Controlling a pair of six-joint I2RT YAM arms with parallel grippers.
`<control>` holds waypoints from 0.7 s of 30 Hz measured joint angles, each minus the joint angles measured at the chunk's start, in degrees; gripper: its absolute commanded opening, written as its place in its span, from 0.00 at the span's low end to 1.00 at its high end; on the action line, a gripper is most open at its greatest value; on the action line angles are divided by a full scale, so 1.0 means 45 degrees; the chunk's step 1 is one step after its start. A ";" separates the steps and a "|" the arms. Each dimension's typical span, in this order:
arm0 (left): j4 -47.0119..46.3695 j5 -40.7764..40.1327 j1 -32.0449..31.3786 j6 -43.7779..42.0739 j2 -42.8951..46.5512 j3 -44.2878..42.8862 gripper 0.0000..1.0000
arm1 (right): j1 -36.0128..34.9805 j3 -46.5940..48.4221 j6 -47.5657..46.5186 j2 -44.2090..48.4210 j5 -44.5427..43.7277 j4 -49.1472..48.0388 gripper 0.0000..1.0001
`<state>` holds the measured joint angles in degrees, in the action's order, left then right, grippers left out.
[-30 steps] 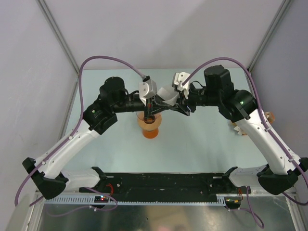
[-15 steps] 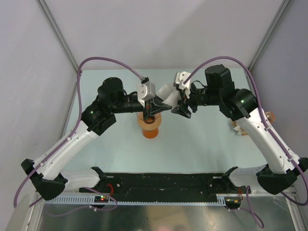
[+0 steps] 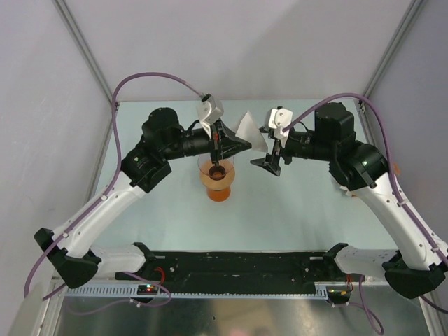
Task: Place the coffee filter in the dripper
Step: Place the coffee filter in the coffee dripper.
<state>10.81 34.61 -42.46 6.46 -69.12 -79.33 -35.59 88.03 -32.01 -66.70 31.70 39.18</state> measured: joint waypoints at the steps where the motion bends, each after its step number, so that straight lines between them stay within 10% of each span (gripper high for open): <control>1: -0.0087 0.0010 0.0029 0.0180 -0.0029 0.0000 0.00 | -0.0087 0.0005 -0.0034 -0.0044 -0.0039 -0.0151 0.89; 13: -0.0690 0.0340 0.0058 0.0719 -0.0107 0.0000 0.00 | -0.0253 0.0058 -0.0277 -0.0923 -0.0325 -0.0675 0.49; 21: -0.0952 0.0408 0.0141 0.0699 -0.0107 0.0000 0.22 | -0.0301 0.0393 -0.0291 -0.0937 -0.0248 -0.0505 0.38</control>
<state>6.52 36.45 -41.82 9.61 -69.60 -79.33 -36.95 89.80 -33.32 -70.91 30.59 36.91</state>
